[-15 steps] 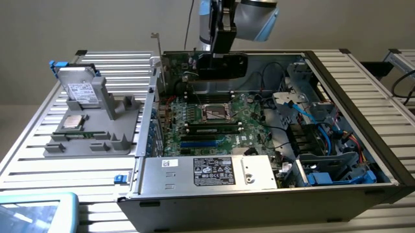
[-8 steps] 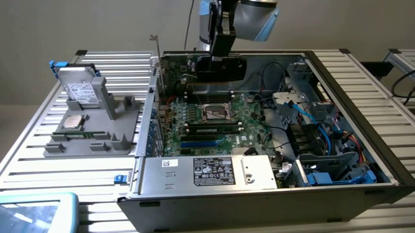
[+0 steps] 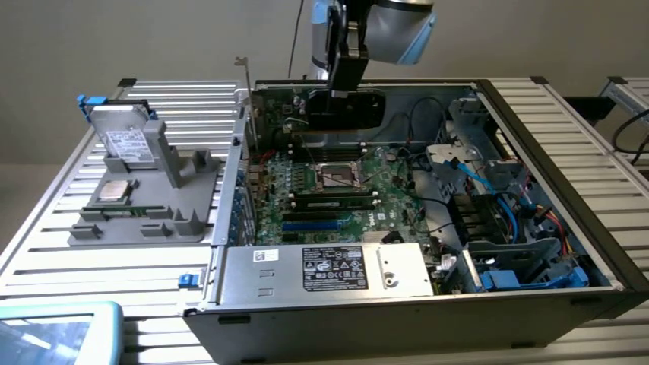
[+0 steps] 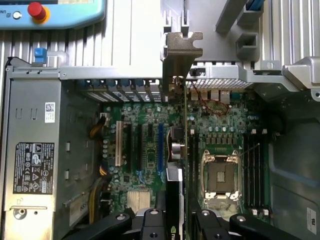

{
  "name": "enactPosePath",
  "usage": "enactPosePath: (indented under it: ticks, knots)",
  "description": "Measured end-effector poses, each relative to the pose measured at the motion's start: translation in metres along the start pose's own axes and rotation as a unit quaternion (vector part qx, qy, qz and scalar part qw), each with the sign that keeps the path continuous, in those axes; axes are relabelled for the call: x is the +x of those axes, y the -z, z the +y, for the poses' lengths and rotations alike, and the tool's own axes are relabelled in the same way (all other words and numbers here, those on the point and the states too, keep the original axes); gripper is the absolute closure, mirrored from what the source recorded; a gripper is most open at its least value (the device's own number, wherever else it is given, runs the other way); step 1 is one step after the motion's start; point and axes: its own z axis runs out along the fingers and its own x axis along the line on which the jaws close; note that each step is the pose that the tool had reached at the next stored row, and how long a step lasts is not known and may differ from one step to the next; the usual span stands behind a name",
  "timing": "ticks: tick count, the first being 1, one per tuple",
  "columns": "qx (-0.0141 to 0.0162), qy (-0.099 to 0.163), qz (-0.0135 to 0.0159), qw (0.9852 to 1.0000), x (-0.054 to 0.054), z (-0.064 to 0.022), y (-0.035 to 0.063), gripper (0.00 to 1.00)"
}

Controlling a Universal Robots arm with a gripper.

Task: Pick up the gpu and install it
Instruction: 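Insert the gpu into the slot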

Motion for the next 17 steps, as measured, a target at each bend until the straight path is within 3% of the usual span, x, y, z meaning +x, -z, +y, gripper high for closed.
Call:
enactPosePath:
  ticks: [11,15,17]
  knots:
    - [-0.0008,-0.009,-0.0052,0.9999,0.004,-0.0013,-0.0184,0.73]
    - [-0.0010,-0.010,-0.0054,0.9999,0.005,-0.0018,-0.0257,0.73]
    - [-0.0027,-0.010,-0.0066,0.9999,0.008,-0.0028,-0.0281,0.73]
